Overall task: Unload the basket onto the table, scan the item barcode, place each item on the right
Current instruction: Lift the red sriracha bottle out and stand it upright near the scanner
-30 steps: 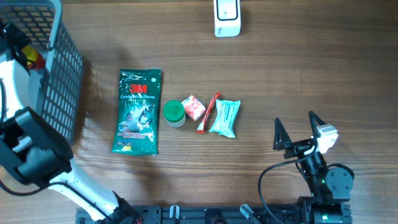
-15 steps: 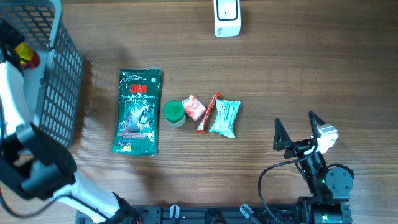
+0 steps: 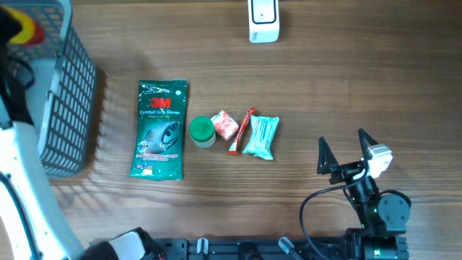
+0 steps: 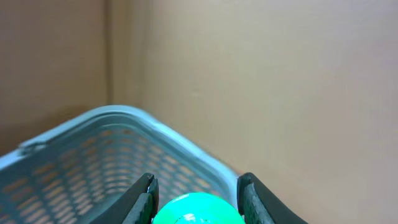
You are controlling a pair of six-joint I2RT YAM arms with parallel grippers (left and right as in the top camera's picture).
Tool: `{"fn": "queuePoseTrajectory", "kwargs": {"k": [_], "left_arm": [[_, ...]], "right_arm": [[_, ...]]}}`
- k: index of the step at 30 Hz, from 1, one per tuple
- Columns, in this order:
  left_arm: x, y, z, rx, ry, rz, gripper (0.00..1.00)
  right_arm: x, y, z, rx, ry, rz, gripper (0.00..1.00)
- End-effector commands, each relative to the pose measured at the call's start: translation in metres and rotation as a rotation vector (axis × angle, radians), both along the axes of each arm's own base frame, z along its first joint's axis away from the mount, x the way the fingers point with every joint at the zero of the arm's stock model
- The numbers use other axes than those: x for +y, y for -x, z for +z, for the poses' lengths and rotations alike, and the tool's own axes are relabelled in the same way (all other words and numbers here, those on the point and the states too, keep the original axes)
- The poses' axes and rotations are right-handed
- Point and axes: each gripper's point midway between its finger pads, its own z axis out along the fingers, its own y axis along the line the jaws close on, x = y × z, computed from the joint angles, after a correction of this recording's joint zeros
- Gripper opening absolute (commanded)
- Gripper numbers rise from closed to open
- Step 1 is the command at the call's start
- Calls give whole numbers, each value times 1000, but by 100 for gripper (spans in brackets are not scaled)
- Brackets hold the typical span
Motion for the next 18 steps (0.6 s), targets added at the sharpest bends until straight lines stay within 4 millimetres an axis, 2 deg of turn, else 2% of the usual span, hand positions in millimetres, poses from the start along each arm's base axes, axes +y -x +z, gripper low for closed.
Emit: {"fn": "queuePoseTrajectory", "kwargs": {"k": [1,8,12,15,18], "left_arm": [[-60,9,31,-65,-6,-135,34],[-179,-4,1,53,28,-427,33],[-236,-2,-14,108,37,-563,32],[-282,5,-39,203,44,-673,31],[-316,9,-60,278,39,-750,31]], "right_arm": [[0,0,1,-4,-11,-5,100],[0,0,1,-4,-11,-5,100],[0,0,1,-4,-11,-5,100],[0,0,1,-4,-11,-5,100],[0,0,1,-4,-11,-5,100]]}}
